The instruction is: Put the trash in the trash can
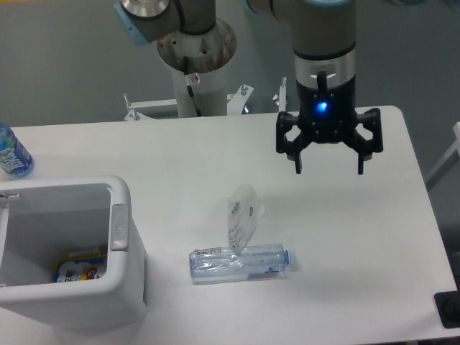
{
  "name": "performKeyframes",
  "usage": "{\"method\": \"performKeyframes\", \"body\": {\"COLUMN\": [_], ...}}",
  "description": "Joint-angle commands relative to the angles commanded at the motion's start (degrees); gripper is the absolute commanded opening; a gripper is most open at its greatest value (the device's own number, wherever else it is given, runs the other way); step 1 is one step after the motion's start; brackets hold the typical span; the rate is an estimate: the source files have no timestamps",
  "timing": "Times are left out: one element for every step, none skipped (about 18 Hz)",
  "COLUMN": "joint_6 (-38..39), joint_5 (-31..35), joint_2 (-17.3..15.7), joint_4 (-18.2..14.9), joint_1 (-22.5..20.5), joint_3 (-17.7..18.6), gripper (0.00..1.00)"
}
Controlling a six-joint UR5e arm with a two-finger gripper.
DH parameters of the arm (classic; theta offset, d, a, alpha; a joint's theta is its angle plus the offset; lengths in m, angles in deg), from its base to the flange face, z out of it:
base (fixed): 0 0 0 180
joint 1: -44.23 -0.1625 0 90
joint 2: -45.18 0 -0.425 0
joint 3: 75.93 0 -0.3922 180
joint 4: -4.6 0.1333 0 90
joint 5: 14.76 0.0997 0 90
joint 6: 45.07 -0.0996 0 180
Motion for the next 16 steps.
{"method": "performKeyframes", "body": {"joint_6": [0.0, 0.1, 0.6, 1.8, 3.2, 3.9, 3.9, 3.7, 3.6, 3.5, 3.4, 2.6, 1.0, -0.9, -2.7, -3.6], "joint_5": [-0.1, -0.1, -0.1, -0.1, -0.2, -0.3, -0.7, -1.1, -1.1, -1.1, -1.2, -1.1, -1.1, -1.1, -1.1, -1.1], "joint_2": [0.0, 0.2, 0.3, 0.4, 0.4, 0.4, 0.4, 0.4, 0.4, 0.4, 0.4, 0.4, 0.4, 0.4, 0.4, 0.4], "joint_4": [0.3, 1.1, 2.1, 3.2, 4.1, 4.6, 4.7, 4.8, 4.9, 5.1, 5.4, 5.5, 5.7, 5.8, 5.8, 5.7], "joint_1": [0.0, 0.0, 0.1, 0.3, 0.4, 0.4, 0.9, 1.1, 1.1, 1.1, 1.4, 1.8, 2.0, 2.3, 2.3, 2.3], "joint_3": [0.4, 0.9, 1.8, 2.8, 3.7, 4.5, 5.4, 6.2, 6.9, 7.7, 8.6, 9.6, 10.8, 11.8, 12.7, 13.4], "gripper": [1.00, 1.00, 1.00, 1.00, 1.00, 1.00, 1.00, 1.00, 1.00, 1.00, 1.00, 1.00, 1.00, 1.00, 1.00, 1.00]}}
